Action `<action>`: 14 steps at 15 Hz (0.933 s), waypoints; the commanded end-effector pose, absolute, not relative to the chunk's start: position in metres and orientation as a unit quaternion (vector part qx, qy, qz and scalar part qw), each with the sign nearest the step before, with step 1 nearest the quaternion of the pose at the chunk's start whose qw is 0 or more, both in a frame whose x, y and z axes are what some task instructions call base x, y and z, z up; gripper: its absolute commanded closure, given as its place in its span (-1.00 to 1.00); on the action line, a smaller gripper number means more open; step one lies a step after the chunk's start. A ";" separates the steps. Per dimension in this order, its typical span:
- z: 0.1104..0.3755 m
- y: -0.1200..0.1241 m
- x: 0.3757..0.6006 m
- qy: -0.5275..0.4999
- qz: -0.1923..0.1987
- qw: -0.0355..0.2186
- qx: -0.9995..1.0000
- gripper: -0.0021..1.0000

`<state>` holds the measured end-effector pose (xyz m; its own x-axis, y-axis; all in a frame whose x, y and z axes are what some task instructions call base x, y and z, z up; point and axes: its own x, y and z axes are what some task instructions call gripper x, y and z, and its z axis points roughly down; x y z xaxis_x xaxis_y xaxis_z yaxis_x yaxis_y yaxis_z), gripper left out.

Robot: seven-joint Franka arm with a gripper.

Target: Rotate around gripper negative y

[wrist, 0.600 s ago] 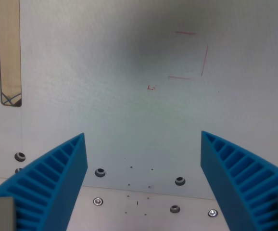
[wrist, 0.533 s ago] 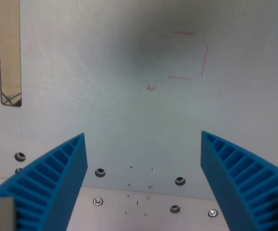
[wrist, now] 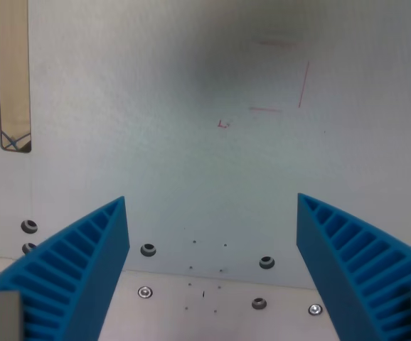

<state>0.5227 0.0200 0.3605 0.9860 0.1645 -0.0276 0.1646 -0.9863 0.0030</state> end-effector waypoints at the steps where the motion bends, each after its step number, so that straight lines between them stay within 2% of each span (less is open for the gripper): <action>1: 0.365 0.020 0.525 0.082 -0.062 0.008 0.995 -1.00; 14: 0.365 0.020 0.525 0.081 -0.138 0.014 0.987 -1.00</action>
